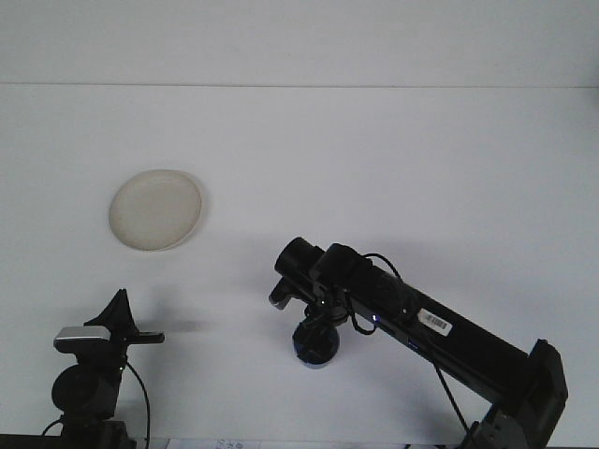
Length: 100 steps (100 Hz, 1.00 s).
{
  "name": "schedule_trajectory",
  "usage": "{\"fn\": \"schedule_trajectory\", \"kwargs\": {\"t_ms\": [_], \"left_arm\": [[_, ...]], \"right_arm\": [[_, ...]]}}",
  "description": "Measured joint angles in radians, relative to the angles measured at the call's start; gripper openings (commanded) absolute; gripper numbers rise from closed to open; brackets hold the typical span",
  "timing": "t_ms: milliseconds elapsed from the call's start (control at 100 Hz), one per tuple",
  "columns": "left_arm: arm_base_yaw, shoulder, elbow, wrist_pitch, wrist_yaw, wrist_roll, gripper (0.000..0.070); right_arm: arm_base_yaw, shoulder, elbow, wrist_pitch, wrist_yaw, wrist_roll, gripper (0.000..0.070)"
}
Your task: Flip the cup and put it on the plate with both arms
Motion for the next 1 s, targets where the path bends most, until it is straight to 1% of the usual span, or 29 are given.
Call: {"fn": "schedule_trajectory", "kwargs": {"t_ms": [140,260,340,430,500,590,690,770,840,1000], "left_arm": [[0.000,0.000,0.000,0.000,0.000,0.000,0.0013],[0.000,0.000,0.000,0.000,0.000,0.000,0.0013],[0.000,0.000,0.000,0.000,0.000,0.000,0.0013],[0.000,0.000,0.000,0.000,0.000,0.000,0.0013],[0.000,0.000,0.000,0.000,0.000,0.000,0.0013],[0.000,0.000,0.000,0.000,0.000,0.000,0.0013],[0.000,0.000,0.000,0.000,0.000,0.000,0.0013],[0.000,0.000,0.000,0.000,0.000,-0.002,0.0013],[0.000,0.000,0.000,0.006,0.000,-0.032,0.0013],[0.000,0.000,0.000,0.022,0.000,-0.175,0.0013]], "right_arm": [[-0.026,-0.125,0.001,0.072,0.000,-0.004,0.0456],[-0.051,-0.327,-0.005,0.187,0.001,-0.003,0.0455],[-0.060,-0.482,-0.065,0.298,0.003,0.002,0.0455],[-0.058,-0.665,-0.204,0.422,0.008,0.015,0.0455],[-0.055,-0.808,-0.352,0.531,0.026,0.030,0.0455],[-0.055,-0.993,-0.558,0.658,0.028,0.047,0.0455],[-0.055,-1.188,-0.764,0.730,0.029,0.064,0.0455],[-0.055,-1.326,-0.879,0.742,0.028,0.074,0.0455],[-0.055,-1.418,-0.933,0.752,0.027,0.079,0.0455],[-0.055,-1.553,-0.945,0.776,0.027,0.082,0.0455]]}}
